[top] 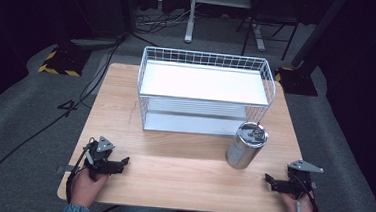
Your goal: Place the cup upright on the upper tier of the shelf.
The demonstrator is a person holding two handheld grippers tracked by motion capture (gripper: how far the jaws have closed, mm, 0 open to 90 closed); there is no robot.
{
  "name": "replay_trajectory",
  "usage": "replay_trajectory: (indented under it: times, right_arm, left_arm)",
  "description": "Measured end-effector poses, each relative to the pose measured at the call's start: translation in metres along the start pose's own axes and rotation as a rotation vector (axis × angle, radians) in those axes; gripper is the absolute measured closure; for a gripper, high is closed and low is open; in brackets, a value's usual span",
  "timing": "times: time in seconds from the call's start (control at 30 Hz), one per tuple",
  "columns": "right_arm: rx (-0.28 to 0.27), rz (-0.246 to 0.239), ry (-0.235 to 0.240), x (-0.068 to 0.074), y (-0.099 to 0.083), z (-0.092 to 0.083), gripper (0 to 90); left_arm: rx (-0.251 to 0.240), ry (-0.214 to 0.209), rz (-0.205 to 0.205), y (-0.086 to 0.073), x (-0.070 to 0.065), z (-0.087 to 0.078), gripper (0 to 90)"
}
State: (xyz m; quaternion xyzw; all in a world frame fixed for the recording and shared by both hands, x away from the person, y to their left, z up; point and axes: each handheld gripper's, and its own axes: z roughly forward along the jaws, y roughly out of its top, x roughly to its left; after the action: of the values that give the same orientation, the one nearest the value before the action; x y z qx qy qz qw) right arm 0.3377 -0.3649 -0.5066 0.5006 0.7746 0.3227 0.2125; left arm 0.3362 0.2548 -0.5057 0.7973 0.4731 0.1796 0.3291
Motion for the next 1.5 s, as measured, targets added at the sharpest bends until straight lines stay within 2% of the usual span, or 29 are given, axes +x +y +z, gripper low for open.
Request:
replay_trajectory:
  times: [0.93, 1.03, 1.07, 1.33, 1.5]
  right_arm:
    - [0.006, 0.002, 0.004, -0.001, 0.001, 0.000, 0.1]
    - [0.011, 0.028, 0.022, -0.001, 0.003, -0.003, 1.3]
    - [-0.013, 0.036, 0.038, 0.000, 0.005, -0.009, 1.7]
    - [-0.048, 0.018, 0.050, 0.006, 0.016, -0.031, 1.8]
    - [-0.093, -0.005, 0.065, 0.015, 0.023, -0.044, 2.5]
  left_arm:
    - [0.000, 0.002, 0.005, 0.001, 0.000, 0.001, 14.7]
    - [0.001, 0.002, 0.004, 0.001, 0.000, 0.001, 14.7]
    - [0.002, 0.002, 0.004, 0.001, 0.000, 0.001, 14.7]
    - [0.000, 0.003, 0.003, 0.001, 0.000, 0.001, 14.7]
    - [0.000, 0.003, 0.003, 0.001, 0.000, 0.001, 14.7]
